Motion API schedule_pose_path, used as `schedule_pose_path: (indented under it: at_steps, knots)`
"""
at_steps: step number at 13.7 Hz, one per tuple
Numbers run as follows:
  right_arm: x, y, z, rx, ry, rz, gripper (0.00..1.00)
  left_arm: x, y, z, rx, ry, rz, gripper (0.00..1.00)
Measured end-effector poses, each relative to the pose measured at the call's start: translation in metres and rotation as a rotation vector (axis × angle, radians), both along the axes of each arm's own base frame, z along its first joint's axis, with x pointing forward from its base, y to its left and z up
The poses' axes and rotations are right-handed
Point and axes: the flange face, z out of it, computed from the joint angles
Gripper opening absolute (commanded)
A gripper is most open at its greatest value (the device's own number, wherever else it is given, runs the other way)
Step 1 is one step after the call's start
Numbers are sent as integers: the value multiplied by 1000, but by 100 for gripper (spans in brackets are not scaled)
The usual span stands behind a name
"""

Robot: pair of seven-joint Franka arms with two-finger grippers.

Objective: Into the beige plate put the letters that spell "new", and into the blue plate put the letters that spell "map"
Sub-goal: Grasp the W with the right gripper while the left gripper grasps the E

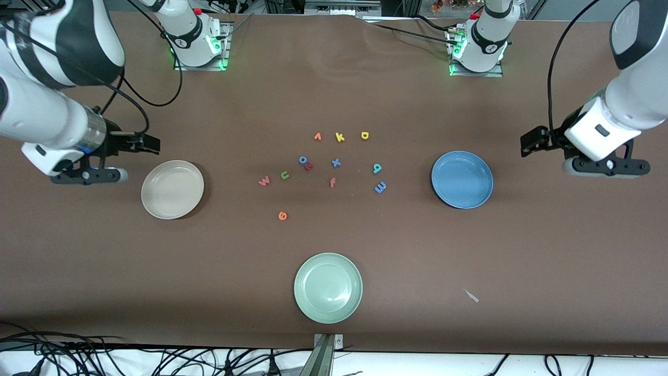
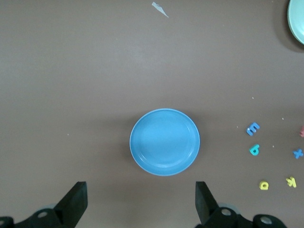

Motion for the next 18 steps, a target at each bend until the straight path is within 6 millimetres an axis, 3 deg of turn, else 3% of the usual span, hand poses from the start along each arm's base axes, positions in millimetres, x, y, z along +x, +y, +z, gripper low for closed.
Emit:
schedule_pose_path:
  at_steps: [3,5,8,12,18]
  knots:
    - [11,11,-28,30,8,-95,100,11,2,-11,-3,14,3,100]
    - [15,22,-54,25,-1,-145,100,14,-9,-27,-6,43,-15,100]
    - [9,51,-93,5,0,-210,100,14,-66,-61,-15,97,-94,100]
    - [-1,98,-130,-21,6,-274,100,13,-143,-109,-7,119,-88,100]
    - [-17,172,-196,-26,-66,-461,100,-13,-243,-171,1,156,-209,100]
